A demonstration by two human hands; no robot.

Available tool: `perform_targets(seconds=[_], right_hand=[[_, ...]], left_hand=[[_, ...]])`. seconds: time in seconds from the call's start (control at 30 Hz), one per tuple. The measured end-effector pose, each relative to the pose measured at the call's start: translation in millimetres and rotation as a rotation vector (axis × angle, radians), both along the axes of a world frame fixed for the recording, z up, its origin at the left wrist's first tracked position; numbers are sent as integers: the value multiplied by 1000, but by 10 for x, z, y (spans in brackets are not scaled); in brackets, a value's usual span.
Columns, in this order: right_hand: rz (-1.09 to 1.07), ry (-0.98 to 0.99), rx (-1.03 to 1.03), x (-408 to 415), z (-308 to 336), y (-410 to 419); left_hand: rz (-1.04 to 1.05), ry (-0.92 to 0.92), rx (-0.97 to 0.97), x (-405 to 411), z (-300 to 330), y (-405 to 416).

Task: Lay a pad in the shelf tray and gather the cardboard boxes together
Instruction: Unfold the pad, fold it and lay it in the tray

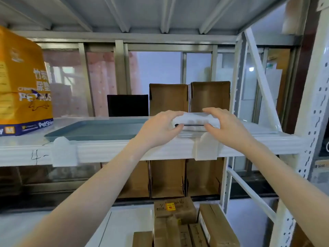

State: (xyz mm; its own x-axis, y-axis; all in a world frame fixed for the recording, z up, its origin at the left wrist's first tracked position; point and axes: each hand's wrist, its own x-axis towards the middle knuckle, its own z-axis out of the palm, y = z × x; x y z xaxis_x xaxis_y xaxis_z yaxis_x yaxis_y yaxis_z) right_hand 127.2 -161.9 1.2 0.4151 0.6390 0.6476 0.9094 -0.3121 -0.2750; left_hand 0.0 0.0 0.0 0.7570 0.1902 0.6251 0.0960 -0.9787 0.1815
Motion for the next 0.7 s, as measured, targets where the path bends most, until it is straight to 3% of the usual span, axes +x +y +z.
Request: perform_targets(seconds=[0.23, 0.43, 0.5, 0.7], right_hand=[[-8, 34, -2, 285, -1, 136], [66, 124, 64, 402, -86, 174], [89, 132, 96, 405, -103, 153], [160, 175, 178, 123, -2, 13]], left_hand=[[85, 171, 7, 537, 147, -21], [176, 148, 116, 810, 147, -43], [223, 55, 159, 794, 159, -22], [176, -439, 35, 240, 434, 30]])
